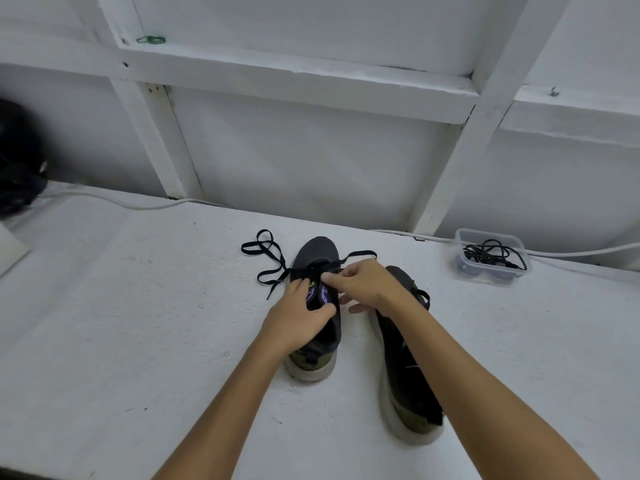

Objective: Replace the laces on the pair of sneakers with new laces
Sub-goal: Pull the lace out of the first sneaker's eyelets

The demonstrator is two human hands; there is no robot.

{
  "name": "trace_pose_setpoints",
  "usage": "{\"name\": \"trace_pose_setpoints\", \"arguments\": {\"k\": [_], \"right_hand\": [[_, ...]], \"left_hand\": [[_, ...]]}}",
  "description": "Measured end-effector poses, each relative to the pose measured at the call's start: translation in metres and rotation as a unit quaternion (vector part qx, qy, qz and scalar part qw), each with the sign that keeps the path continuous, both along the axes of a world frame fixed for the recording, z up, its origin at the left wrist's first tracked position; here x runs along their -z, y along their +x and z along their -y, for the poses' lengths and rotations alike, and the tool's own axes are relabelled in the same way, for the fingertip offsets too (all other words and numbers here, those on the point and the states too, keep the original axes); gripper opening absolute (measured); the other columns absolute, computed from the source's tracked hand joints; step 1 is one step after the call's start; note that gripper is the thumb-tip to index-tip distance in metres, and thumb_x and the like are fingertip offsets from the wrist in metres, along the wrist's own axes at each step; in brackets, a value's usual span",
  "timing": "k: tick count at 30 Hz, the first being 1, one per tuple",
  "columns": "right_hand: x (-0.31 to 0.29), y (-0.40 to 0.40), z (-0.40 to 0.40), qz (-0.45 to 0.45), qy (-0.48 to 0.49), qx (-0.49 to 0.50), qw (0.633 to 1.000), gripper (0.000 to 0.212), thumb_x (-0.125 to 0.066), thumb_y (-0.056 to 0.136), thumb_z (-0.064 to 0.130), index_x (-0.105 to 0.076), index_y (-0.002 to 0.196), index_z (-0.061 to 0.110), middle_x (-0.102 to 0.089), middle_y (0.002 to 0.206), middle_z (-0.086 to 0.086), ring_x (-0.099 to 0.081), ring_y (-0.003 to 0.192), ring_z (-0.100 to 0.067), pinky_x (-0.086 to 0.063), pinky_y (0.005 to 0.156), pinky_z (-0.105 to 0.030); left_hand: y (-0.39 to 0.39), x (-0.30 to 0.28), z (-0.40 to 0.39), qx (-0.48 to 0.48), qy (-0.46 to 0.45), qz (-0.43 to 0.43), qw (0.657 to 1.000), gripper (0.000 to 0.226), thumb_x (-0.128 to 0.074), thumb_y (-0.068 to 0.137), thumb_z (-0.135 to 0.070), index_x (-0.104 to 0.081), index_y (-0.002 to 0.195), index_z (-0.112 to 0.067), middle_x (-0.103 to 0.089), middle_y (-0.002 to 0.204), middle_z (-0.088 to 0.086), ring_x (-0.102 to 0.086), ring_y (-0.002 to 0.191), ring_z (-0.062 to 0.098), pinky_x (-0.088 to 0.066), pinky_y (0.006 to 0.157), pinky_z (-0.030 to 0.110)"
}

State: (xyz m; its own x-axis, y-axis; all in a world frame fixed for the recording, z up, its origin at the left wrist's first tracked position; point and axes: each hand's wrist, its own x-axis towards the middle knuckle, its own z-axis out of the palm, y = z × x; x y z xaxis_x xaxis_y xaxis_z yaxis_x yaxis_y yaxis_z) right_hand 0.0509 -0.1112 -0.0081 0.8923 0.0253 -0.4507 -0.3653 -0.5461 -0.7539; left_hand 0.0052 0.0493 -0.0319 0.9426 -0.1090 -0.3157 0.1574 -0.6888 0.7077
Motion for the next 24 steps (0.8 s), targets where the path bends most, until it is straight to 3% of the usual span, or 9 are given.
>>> {"name": "trace_pose_setpoints", "arguments": {"k": [3, 5, 7, 10, 13, 16, 20, 22, 24], "right_hand": [[0.010, 0.004, -0.010, 0.048, -0.015, 0.002, 0.999, 0.021, -0.073, 0.091, 0.031, -0.073, 0.086, 0.011, -0.074, 0.088, -0.008, -0.072, 0.078, -0.018, -0.060, 0.058, -0.025], [0.013, 0.010, -0.008, 0.078, -0.026, 0.007, 0.997, 0.020, -0.068, 0.094, 0.025, -0.071, 0.083, 0.008, -0.074, 0.084, -0.011, -0.074, 0.077, -0.024, -0.064, 0.067, -0.036], [0.013, 0.019, 0.002, 0.143, -0.033, 0.100, 0.984, 0.021, -0.061, 0.094, 0.022, -0.066, 0.079, 0.007, -0.073, 0.076, -0.012, -0.074, 0.073, -0.028, -0.063, 0.071, -0.048], [0.001, 0.026, 0.026, 0.167, 0.011, 0.246, 0.955, 0.023, -0.060, 0.098, 0.023, -0.063, 0.079, 0.010, -0.071, 0.077, -0.011, -0.075, 0.073, -0.026, -0.064, 0.069, -0.045], [-0.006, 0.013, 0.025, 0.040, 0.004, 0.143, 0.989, 0.033, -0.065, 0.096, 0.038, -0.069, 0.092, 0.006, -0.073, 0.089, -0.010, -0.075, 0.068, -0.017, -0.063, 0.058, -0.033], [-0.002, -0.001, 0.003, -0.002, 0.011, 0.027, 1.000, 0.037, -0.073, 0.090, 0.043, -0.074, 0.093, 0.006, -0.074, 0.089, -0.006, -0.075, 0.076, -0.015, -0.058, 0.054, -0.025], [0.008, 0.002, -0.016, 0.075, -0.020, 0.028, 0.997, 0.018, -0.073, 0.091, 0.026, -0.074, 0.081, 0.011, -0.073, 0.077, -0.004, -0.074, 0.080, -0.022, -0.064, 0.073, -0.037], [0.007, 0.006, -0.016, 0.073, -0.002, 0.052, 0.996, 0.021, -0.068, 0.094, 0.020, -0.069, 0.077, 0.008, -0.073, 0.075, -0.009, -0.075, 0.080, -0.026, -0.064, 0.072, -0.039], [0.002, 0.011, -0.007, 0.099, 0.033, 0.135, 0.985, 0.026, -0.061, 0.098, 0.016, -0.061, 0.073, 0.008, -0.069, 0.071, -0.009, -0.076, 0.077, -0.028, -0.064, 0.069, -0.041]], "left_hand": [[-0.001, 0.001, 0.000, 0.004, -0.004, -0.001, 1.000, 0.037, -0.055, 0.085, -0.052, -0.050, 0.116, -0.030, -0.045, 0.133, -0.014, -0.053, 0.112, 0.015, -0.046, 0.094, 0.039], [-0.002, 0.001, -0.001, 0.001, -0.005, -0.004, 1.000, 0.040, -0.055, 0.085, -0.052, -0.050, 0.118, -0.030, -0.045, 0.134, -0.015, -0.052, 0.115, 0.015, -0.045, 0.096, 0.039], [-0.002, 0.000, -0.001, -0.001, -0.006, -0.010, 1.000, 0.056, -0.054, 0.082, -0.056, -0.048, 0.131, -0.030, -0.042, 0.142, -0.016, -0.050, 0.123, 0.016, -0.043, 0.101, 0.040], [-0.003, -0.001, -0.001, -0.009, -0.014, -0.010, 1.000, 0.054, -0.056, 0.085, -0.053, -0.047, 0.132, -0.028, -0.042, 0.141, -0.018, -0.050, 0.121, 0.015, -0.041, 0.098, 0.036], [-0.003, -0.001, 0.000, -0.006, -0.006, -0.003, 1.000, 0.037, -0.057, 0.089, -0.047, -0.048, 0.119, -0.027, -0.042, 0.134, -0.019, -0.050, 0.112, 0.014, -0.038, 0.090, 0.033], [-0.002, -0.002, 0.000, -0.002, 0.004, -0.001, 1.000, 0.048, -0.054, 0.089, -0.050, -0.044, 0.132, -0.029, -0.039, 0.145, -0.015, -0.049, 0.122, 0.017, -0.037, 0.090, 0.033], [-0.002, -0.002, 0.000, 0.002, 0.005, -0.001, 1.000, 0.049, -0.054, 0.090, -0.050, -0.043, 0.133, -0.029, -0.038, 0.146, -0.014, -0.048, 0.118, 0.014, -0.036, 0.089, 0.032], [-0.002, -0.001, -0.001, 0.000, -0.005, -0.001, 1.000, 0.045, -0.055, 0.089, -0.051, -0.046, 0.128, -0.031, -0.041, 0.143, -0.015, -0.050, 0.117, 0.014, -0.041, 0.092, 0.035], [-0.002, 0.000, -0.001, 0.000, -0.007, -0.004, 1.000, 0.058, -0.055, 0.086, -0.054, -0.043, 0.138, -0.033, -0.038, 0.148, -0.017, -0.048, 0.126, 0.015, -0.041, 0.100, 0.036]]}}
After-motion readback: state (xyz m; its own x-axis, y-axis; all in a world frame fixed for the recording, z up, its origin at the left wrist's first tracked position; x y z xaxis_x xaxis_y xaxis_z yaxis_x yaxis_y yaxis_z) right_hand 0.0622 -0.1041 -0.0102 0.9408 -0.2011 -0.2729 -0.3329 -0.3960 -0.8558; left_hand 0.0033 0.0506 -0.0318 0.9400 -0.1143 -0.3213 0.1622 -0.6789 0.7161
